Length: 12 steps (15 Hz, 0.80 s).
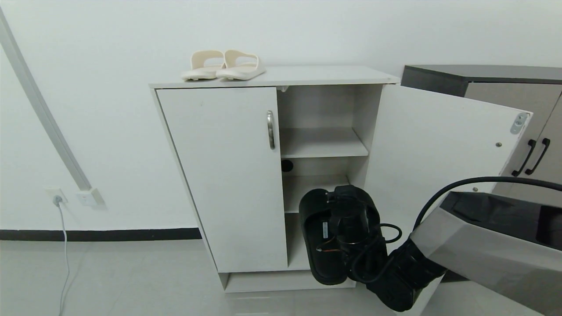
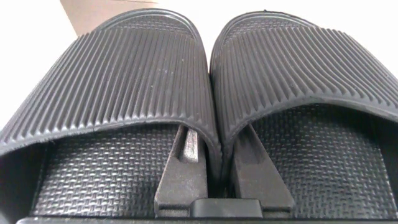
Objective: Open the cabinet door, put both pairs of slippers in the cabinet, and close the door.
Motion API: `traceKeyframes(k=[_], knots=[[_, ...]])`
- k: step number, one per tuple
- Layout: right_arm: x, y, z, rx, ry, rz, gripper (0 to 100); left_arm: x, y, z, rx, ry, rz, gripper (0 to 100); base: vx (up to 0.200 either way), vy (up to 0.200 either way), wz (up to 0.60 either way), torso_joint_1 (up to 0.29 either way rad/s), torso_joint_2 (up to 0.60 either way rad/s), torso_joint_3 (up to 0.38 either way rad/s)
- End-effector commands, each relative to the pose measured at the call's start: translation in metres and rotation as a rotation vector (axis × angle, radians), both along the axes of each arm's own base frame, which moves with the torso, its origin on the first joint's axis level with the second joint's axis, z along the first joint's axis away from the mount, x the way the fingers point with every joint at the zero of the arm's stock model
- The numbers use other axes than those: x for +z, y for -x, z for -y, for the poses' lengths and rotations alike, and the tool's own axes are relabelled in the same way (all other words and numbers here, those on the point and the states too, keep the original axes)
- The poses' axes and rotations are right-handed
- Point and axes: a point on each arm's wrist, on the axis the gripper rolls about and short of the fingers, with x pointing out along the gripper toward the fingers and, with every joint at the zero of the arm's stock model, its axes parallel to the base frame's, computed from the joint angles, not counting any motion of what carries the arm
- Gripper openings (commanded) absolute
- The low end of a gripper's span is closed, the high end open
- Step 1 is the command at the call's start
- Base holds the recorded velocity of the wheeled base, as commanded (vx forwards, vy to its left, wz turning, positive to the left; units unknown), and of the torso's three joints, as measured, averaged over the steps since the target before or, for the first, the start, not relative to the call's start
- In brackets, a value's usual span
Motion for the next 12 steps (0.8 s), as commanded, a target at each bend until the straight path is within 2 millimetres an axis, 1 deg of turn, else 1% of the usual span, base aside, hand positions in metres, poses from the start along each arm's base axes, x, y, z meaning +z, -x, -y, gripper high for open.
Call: traceKeyframes(k=[1,2,6,9,12], knots=[[0.001,-0.008,-0.004,-0.005,-0.011,0.016,0,0.0,0.0,0.0,0.0,0.0,-0.001,0,0.0,0.0,0.0,-0.002,0.0,-0.163],[0.001,-0.008,-0.004,-0.005,-0.011,0.016,0,0.0,0.0,0.0,0.0,0.0,-0.001,0,0.0,0.0,0.0,-0.002,0.0,-0.183],[-0.029,-0.014,-0.013,0.007,0.01,-0.019,0,0.0,0.0,0.0,0.0,0.0,-0.001,0,0.0,0.0,0.0,0.004,0.0,-0.19],[-0.043,-0.016,-0.015,0.026,0.009,-0.031,0,0.0,0.0,0.0,0.001,0.0,-0.001,0,0.0,0.0,0.0,0.004,0.0,-0.194],[-0.057,-0.023,-0.017,0.019,0.0,-0.022,0,0.0,0.0,0.0,0.0,0.002,-0.001,0,0.0,0.0,0.0,0.005,0.0,-0.072]])
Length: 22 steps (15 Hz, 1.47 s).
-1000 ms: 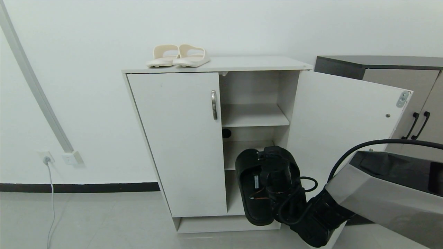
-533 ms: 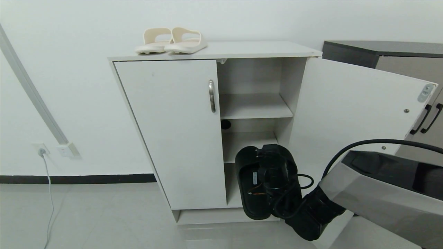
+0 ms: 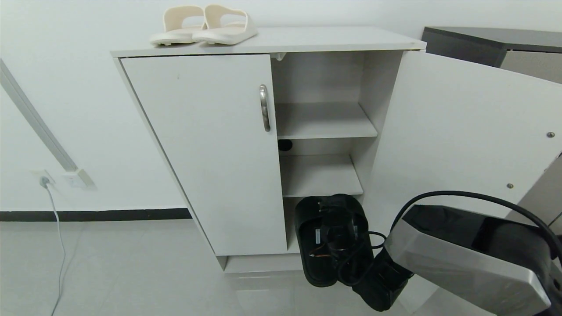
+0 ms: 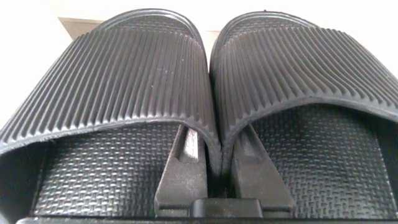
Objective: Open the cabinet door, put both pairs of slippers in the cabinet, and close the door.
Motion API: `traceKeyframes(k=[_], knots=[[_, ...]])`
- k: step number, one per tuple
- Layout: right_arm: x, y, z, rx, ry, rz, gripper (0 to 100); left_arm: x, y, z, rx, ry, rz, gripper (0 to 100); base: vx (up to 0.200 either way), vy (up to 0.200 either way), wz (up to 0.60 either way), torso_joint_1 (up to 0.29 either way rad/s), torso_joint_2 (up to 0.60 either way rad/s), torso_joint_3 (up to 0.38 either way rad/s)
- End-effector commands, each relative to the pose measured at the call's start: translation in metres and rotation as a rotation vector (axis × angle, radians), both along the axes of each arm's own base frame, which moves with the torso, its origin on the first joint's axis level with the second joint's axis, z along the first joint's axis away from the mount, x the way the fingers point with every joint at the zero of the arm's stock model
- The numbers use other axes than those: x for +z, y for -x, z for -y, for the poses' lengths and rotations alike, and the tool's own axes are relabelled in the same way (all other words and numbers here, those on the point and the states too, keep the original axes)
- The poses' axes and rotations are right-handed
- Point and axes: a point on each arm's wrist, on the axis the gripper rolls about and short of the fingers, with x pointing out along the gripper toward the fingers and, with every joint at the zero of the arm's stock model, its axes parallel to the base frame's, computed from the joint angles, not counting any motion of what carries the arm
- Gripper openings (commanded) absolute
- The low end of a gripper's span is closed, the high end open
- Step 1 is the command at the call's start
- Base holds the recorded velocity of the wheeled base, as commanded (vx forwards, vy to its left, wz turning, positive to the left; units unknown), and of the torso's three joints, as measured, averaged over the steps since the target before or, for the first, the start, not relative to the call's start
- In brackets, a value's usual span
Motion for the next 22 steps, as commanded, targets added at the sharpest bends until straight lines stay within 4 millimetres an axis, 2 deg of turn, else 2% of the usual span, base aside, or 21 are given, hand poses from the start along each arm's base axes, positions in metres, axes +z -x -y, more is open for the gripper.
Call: traceKeyframes(k=[1,3,4,7,10,14,17,22], knots=[[-0.013,-0.004,0.0,-0.005,0.0,0.001,0,0.0,0.0,0.0,0.0,-0.001,-0.001,0,0.0,0.0,0.0,0.0,0.0,0.0],[-0.011,-0.007,0.001,-0.012,-0.024,0.037,0,0.0,0.0,0.0,0.0,-0.001,-0.001,0,0.0,0.0,0.0,0.0,0.0,0.0],[-0.016,-0.008,0.002,-0.015,-0.03,0.043,0,0.0,0.0,0.0,0.0,-0.001,-0.001,0,0.0,0.0,0.0,0.0,0.0,0.0],[-0.028,-0.018,0.004,-0.028,-0.038,0.097,0,0.0,0.0,0.0,0.0,-0.001,-0.001,0,0.2,0.0,0.0,0.002,0.0,-0.001],[-0.03,-0.02,0.006,-0.03,-0.021,0.117,0,0.0,0.0,0.0,0.0,-0.001,-0.001,0,0.2,0.0,0.0,-0.001,0.0,0.002],[-0.022,-0.021,0.006,-0.033,-0.029,0.131,0,0.0,0.0,0.0,0.0,-0.001,-0.001,0,0.2,0.0,0.0,0.007,0.0,0.0],[-0.023,-0.023,0.004,-0.024,-0.007,0.133,0,0.0,0.0,0.0,0.0,-0.001,-0.001,0,0.0,0.0,0.0,0.0,0.0,0.0],[-0.012,-0.047,-0.001,-0.032,-0.016,0.103,0,0.0,0.0,0.0,0.0,0.001,-0.001,0,0.0,0.0,0.0,0.0,0.0,0.0]])
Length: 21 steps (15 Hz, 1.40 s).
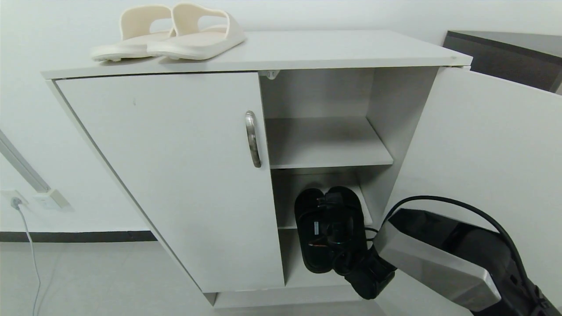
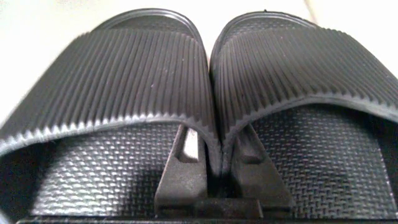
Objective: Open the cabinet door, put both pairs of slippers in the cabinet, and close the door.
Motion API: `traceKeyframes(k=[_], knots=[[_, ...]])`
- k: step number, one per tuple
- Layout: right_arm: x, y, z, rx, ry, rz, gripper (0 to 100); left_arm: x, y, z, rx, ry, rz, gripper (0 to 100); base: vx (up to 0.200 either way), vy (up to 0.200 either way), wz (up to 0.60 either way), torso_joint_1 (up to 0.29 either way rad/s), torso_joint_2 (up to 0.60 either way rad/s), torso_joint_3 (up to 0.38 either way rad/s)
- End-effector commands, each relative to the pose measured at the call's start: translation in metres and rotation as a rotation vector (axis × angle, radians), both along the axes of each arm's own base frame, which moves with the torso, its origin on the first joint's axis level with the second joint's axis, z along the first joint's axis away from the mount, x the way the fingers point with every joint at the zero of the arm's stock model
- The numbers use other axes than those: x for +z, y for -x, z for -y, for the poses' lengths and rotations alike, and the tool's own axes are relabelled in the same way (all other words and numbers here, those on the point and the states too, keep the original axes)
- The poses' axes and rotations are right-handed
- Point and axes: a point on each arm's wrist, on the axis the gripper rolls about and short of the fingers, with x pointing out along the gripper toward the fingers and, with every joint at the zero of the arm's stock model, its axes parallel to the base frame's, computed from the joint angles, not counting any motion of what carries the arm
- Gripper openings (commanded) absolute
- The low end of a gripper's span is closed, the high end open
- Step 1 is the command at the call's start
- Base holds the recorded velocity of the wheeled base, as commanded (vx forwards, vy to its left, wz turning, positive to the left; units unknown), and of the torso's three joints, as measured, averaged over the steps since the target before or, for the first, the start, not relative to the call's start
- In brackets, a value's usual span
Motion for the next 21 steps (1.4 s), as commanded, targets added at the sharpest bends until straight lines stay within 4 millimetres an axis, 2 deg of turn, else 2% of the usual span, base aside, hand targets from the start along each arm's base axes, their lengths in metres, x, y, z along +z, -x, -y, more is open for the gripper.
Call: traceKeyframes(k=[1,6,10,17,21], knots=[[0.01,-0.016,-0.005,0.009,-0.031,0.001,0,0.0,0.0,0.0,0.0,0.001,-0.001,0,0.0,0.0,0.0,0.0,0.0,0.0],[0.012,-0.058,-0.009,-0.01,-0.025,0.015,0,0.0,0.0,0.0,0.0,0.001,-0.001,0,0.0,0.0,0.0,0.0,0.0,0.0],[0.012,-0.08,-0.007,-0.016,-0.025,0.017,0,0.0,0.0,0.0,0.002,0.001,-0.001,0,0.0,0.0,0.0,0.0,0.0,0.0],[0.011,-0.091,0.006,-0.044,-0.026,0.024,0,0.0,0.0,0.0,0.002,-0.001,-0.001,0,0.0,0.0,0.0,0.0,0.0,0.0],[0.013,-0.095,0.005,-0.044,-0.015,0.031,0,0.0,0.0,0.0,0.002,-0.001,-0.001,0,0.0,0.0,0.0,0.0,0.0,0.0]])
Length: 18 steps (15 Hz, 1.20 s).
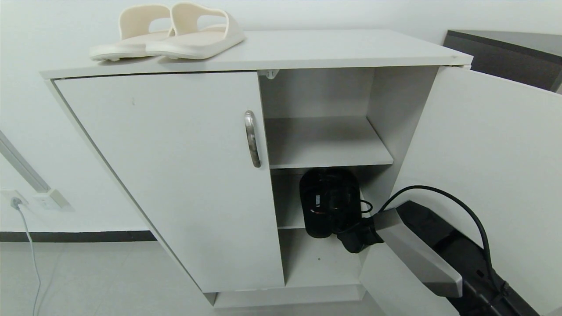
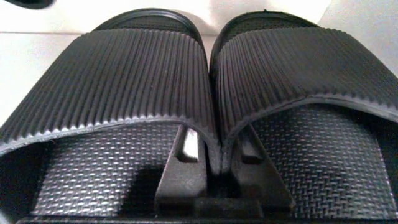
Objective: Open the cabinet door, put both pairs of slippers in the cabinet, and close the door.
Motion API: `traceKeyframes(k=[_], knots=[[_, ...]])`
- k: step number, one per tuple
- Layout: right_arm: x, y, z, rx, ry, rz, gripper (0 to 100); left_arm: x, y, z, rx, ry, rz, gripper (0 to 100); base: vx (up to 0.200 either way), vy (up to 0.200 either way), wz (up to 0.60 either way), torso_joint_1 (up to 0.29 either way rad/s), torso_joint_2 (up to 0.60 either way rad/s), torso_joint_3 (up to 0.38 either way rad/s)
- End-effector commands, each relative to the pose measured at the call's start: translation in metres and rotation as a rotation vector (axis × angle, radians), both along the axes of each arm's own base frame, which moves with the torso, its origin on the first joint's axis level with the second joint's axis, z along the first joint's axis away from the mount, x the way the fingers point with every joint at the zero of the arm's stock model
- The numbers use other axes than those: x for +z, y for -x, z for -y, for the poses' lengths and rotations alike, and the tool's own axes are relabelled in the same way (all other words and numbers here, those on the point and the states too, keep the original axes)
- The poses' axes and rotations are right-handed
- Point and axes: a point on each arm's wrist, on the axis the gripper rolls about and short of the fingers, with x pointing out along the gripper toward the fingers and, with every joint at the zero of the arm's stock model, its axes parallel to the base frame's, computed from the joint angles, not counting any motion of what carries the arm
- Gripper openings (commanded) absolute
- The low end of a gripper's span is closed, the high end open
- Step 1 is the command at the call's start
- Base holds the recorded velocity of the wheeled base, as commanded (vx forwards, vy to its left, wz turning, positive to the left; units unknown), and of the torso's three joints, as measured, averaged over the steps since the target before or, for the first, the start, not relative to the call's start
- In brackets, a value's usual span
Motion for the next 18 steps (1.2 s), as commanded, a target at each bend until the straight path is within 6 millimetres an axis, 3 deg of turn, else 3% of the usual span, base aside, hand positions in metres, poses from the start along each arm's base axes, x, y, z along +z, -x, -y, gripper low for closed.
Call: traceKeyframes(k=[1,4,9,13,18], knots=[[-0.001,0.0,-0.002,0.002,0.0,0.002,100,0.0,0.0,0.0,0.0,0.0,-0.001,0,0.0,0.0,0.0,0.0,0.0,0.0],[-0.009,0.006,0.0,0.002,0.016,-0.02,100,0.0,0.0,0.0,0.0,0.002,-0.001,0,0.0,0.0,0.0,0.0,0.0,0.0],[0.012,0.042,0.003,0.03,0.007,-0.005,100,0.0,0.0,0.0,0.002,0.0,-0.001,0,0.0,0.0,0.0,0.0,0.0,0.0],[0.043,0.108,0.009,0.102,0.007,-0.004,100,0.0,0.0,0.0,0.0,-0.001,-0.001,0,0.0,0.0,0.0,0.0,0.0,0.0],[0.057,0.205,0.019,0.222,0.02,-0.036,100,0.0,0.0,0.0,0.002,-0.001,-0.001,0,0.0,0.0,0.0,0.0,0.0,0.0]])
